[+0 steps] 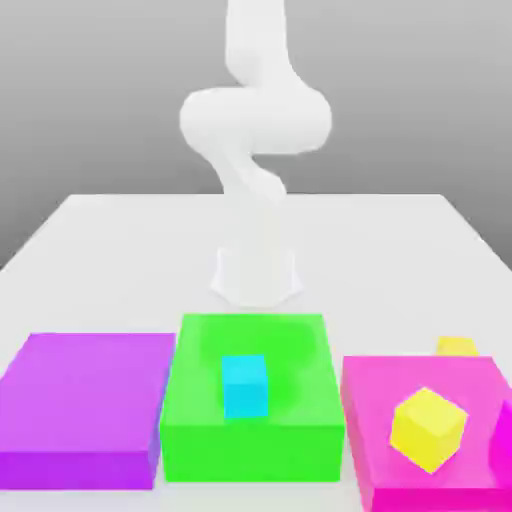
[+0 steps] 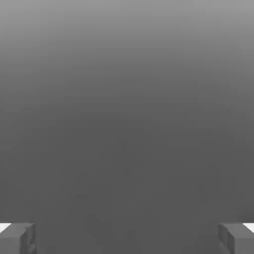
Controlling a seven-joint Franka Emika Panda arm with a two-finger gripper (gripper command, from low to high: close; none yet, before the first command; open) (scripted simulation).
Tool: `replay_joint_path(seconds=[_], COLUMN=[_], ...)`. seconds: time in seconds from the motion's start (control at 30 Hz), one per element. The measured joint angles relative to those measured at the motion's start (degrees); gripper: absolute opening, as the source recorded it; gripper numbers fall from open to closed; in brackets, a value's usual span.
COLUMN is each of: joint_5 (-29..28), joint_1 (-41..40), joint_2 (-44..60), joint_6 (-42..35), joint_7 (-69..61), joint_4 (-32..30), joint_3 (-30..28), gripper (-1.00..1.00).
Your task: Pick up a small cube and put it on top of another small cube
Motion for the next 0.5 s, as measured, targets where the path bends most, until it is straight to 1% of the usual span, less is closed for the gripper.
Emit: replay_joint_path(seconds=[0.5], joint_5=[1.4], joint_1=[20.7], joint_2=[15.2], joint_6=[8.8], joint_7=[-37.8], joint_4=[-7.2], joint_3=[-5.2], gripper=[0.00])
